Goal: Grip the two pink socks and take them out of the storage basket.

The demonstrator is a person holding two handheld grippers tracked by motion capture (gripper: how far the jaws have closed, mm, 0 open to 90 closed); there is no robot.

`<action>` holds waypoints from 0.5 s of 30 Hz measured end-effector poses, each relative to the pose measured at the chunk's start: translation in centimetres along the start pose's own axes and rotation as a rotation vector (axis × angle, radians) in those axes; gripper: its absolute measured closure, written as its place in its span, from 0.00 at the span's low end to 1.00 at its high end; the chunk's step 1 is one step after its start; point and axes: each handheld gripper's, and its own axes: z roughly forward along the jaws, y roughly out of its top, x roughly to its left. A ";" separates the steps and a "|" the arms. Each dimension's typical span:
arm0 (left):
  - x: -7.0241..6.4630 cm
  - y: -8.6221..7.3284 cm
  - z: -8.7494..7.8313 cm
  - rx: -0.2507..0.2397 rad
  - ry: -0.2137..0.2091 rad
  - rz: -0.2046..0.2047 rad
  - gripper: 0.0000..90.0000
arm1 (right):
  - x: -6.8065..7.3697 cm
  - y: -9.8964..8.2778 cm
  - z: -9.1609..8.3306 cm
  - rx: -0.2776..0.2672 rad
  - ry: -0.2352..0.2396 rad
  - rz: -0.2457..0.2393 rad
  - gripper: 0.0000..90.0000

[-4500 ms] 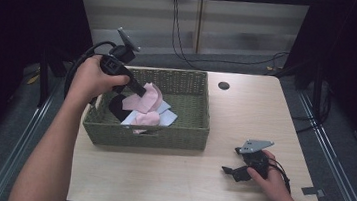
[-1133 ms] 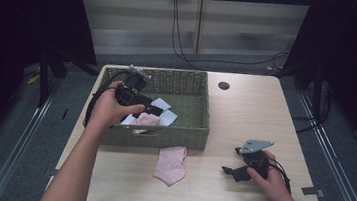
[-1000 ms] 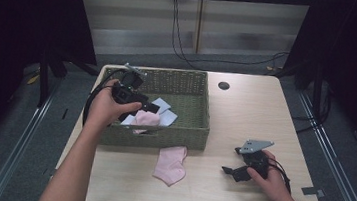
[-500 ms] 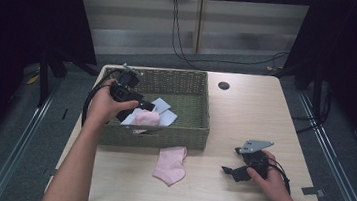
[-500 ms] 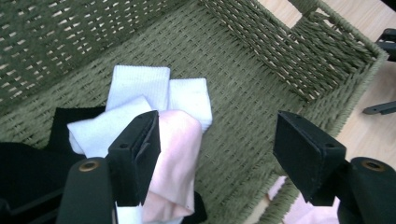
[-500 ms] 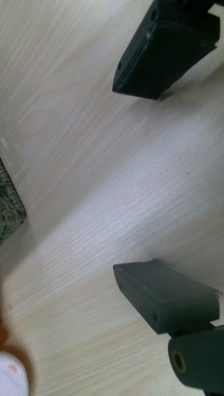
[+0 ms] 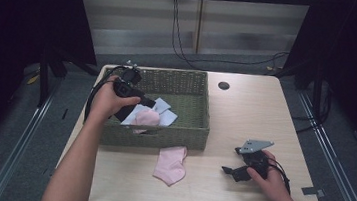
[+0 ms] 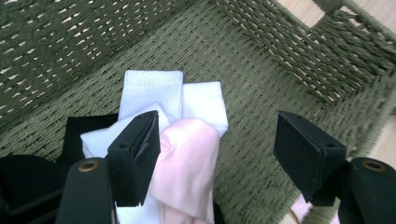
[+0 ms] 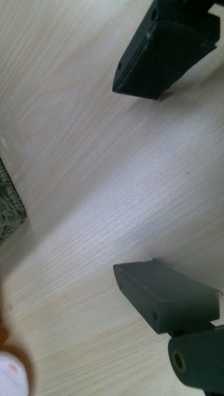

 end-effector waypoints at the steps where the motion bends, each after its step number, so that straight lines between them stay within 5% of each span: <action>1: 0.1 0.0 0.2 0.013 0.007 -0.001 0.35 | 0.0 0.0 0.0 0.000 0.000 0.000 0.12; 8: 1.0 0.2 1.1 -0.003 0.003 -0.037 0.35 | 0.0 0.0 0.0 0.000 0.000 -0.002 0.12; 15: 2.2 -0.5 3.0 0.068 0.027 -0.044 0.37 | 0.0 -0.1 -0.1 0.001 -0.002 -0.002 0.12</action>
